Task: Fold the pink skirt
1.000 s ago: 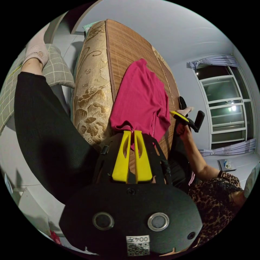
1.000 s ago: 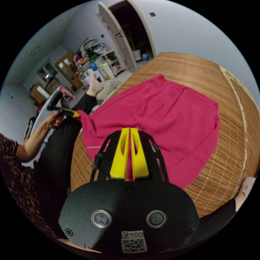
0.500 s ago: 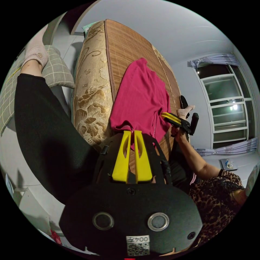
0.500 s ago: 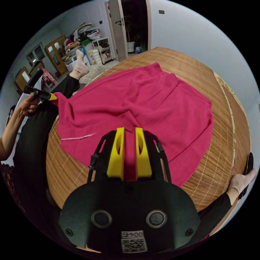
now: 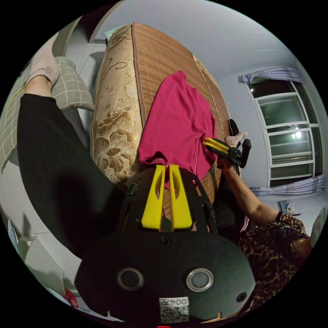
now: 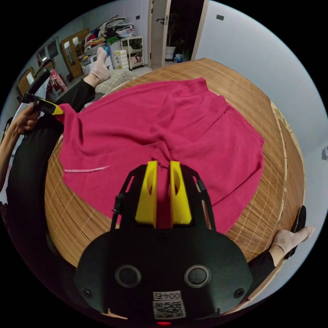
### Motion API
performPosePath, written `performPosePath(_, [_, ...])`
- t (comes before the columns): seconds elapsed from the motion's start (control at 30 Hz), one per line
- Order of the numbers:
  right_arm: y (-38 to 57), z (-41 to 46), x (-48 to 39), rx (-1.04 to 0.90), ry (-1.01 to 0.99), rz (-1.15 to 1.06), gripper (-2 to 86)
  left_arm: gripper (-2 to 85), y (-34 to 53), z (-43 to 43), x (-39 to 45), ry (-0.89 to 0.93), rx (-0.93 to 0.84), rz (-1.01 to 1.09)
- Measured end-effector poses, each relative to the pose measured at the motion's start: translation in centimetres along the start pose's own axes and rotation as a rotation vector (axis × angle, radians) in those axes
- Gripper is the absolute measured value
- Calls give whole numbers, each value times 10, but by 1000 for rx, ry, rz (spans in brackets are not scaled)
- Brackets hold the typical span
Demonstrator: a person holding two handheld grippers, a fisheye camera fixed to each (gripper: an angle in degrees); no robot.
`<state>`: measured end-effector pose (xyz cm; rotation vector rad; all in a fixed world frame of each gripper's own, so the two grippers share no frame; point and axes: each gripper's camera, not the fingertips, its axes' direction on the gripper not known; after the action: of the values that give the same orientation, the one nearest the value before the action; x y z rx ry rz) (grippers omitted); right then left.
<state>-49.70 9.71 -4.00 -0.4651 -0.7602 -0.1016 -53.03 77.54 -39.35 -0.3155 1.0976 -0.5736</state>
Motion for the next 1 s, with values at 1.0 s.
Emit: performPosePath(1.0, [-21,-31,124,88,-314,62,73,26,-21,29,15,-32,-48,13])
